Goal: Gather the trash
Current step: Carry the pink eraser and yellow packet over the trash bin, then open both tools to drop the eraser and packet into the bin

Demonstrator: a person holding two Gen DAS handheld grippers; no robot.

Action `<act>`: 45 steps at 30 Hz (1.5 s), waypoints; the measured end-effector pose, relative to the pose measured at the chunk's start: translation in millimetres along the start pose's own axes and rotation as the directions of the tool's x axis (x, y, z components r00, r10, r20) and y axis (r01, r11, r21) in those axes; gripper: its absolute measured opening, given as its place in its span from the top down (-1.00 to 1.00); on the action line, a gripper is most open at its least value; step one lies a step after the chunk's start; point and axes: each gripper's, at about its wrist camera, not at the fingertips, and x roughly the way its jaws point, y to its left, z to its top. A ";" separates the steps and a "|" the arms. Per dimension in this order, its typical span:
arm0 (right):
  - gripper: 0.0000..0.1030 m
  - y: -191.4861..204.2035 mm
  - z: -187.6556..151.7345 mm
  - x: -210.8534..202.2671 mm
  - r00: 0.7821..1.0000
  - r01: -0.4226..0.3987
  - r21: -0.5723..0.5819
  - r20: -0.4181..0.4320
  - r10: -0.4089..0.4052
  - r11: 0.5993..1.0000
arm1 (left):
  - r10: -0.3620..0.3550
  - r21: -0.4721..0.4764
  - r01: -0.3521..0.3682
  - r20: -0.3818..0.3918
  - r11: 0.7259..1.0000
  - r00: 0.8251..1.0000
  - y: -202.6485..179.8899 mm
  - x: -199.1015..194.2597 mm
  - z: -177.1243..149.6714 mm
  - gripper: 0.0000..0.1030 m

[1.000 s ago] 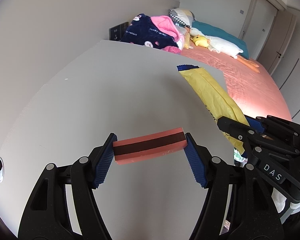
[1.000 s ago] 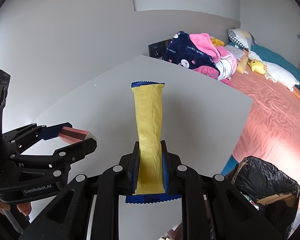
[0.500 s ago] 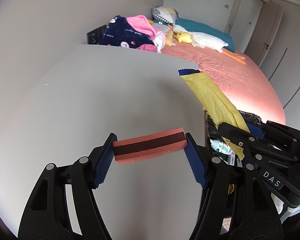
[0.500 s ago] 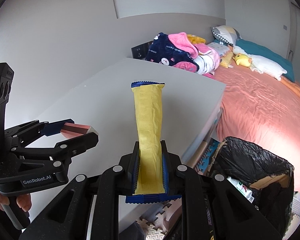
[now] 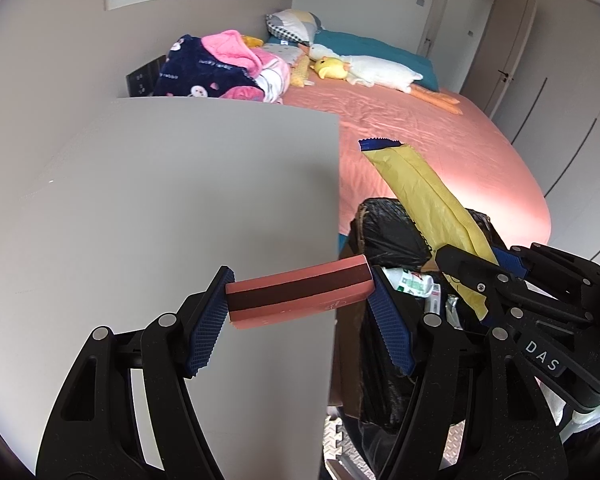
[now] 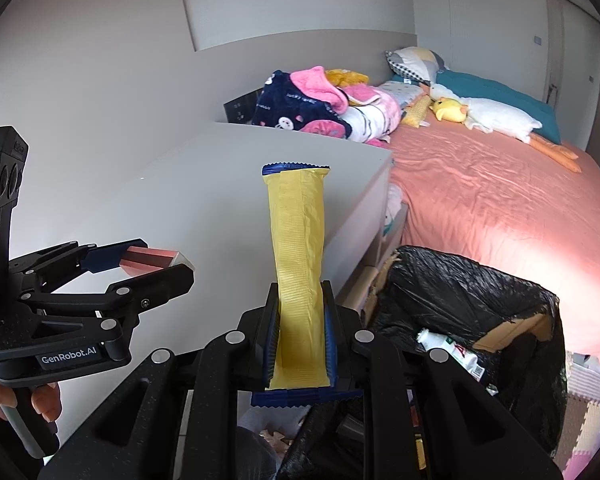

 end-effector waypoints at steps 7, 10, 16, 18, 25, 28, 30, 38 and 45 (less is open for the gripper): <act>0.61 -22.7 -12.9 -11.3 0.999 0.033 0.036 0.001 -0.033 0.999 | -0.035 0.039 0.036 -0.014 0.999 0.999 -28.2 4.4 -4.6 -0.29; 0.61 -32.6 -19.1 -15.6 0.999 0.043 0.054 0.002 -0.043 0.998 | -0.048 0.054 0.049 -0.021 0.997 0.999 -38.2 7.2 -5.7 -0.29; 0.61 -51.7 -28.7 -24.7 0.998 0.064 0.101 0.010 -0.065 0.993 | -0.079 0.075 0.081 -0.035 0.994 0.996 -53.7 12.3 -7.1 -0.29; 0.61 -58.7 -32.3 -28.9 0.997 0.075 0.116 0.013 -0.077 0.990 | -0.090 0.086 0.093 -0.039 0.992 0.995 -60.7 14.5 -6.8 -0.29; 0.61 -81.0 -42.2 -42.8 0.993 0.112 0.155 0.018 -0.116 0.982 | -0.124 0.126 0.130 -0.056 0.983 0.991 -84.9 21.9 -6.9 -0.29; 0.61 -91.0 -45.8 -48.6 0.991 0.130 0.173 0.020 -0.135 0.976 | -0.140 0.146 0.148 -0.066 0.978 0.988 -95.6 25.0 -8.9 -0.29; 0.61 -97.5 -48.2 -52.8 0.989 0.141 0.186 0.022 -0.148 0.972 | -0.148 0.159 0.158 -0.072 0.975 0.986 -101.3 27.0 -9.1 -0.29; 0.61 -121.1 -55.2 -69.3 0.980 0.184 0.234 0.033 -0.197 0.955 | -0.190 0.212 0.203 -0.082 0.956 0.978 -126.9 28.7 -8.8 -0.29; 0.61 -140.7 -58.3 -81.3 0.969 0.221 0.281 0.042 -0.242 0.934 | -0.238 0.267 0.255 -0.096 0.929 0.967 -147.7 28.7 -8.6 -0.29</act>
